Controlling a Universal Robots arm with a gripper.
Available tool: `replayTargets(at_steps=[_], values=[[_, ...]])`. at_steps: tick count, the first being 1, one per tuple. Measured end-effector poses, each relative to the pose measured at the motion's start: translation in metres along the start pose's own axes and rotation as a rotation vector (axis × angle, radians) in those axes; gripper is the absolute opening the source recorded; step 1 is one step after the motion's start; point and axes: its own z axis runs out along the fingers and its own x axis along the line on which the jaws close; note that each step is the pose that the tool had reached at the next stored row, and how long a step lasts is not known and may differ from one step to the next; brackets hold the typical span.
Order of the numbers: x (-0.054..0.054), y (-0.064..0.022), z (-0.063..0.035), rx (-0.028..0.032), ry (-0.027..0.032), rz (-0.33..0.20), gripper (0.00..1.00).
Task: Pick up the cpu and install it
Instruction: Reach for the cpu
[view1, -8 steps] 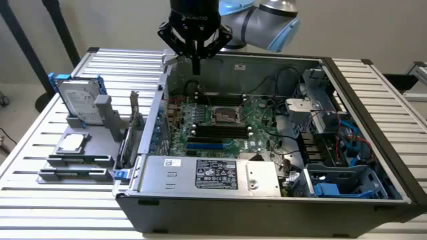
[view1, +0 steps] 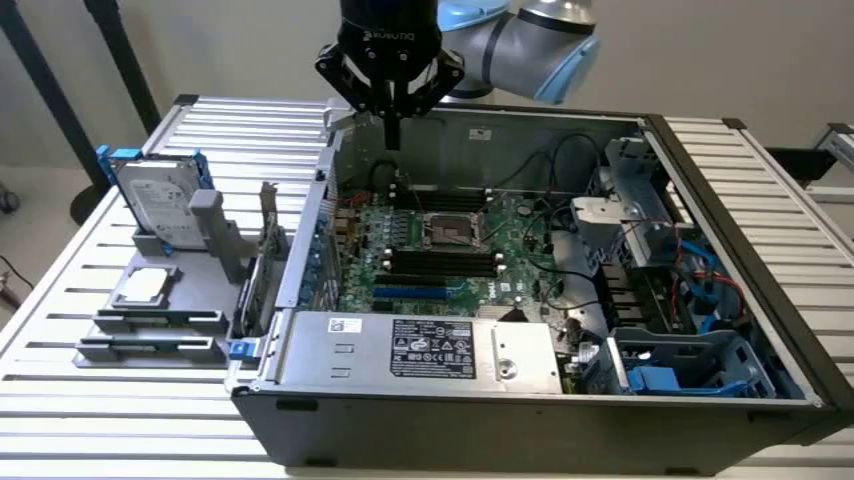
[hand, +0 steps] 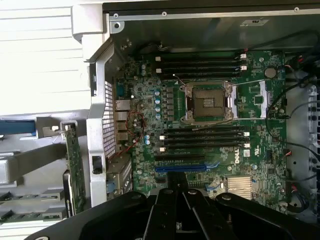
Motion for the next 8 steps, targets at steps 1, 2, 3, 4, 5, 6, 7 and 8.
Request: replayTargets(at_steps=[1,2,3,4,5,6,7,8], values=[[0.0,0.0,0.0,0.0,0.0,0.0,0.11],[0.0,0.0,0.0,-0.0001,0.0,0.0,0.11],[0.0,0.0,0.0,0.0,0.0,0.0,0.11],[0.0,0.0,0.0,0.0,0.0,0.0,0.11],[0.0,0.0,0.0,0.0,0.0,0.0,0.11],[0.0001,0.0,0.0,0.0,-0.0001,0.0,0.11],[0.0017,-0.0001,-0.0001,0.0001,0.0001,0.0,0.11],[0.0057,-0.0004,-0.0003,0.0003,0.0002,0.0,0.11]])
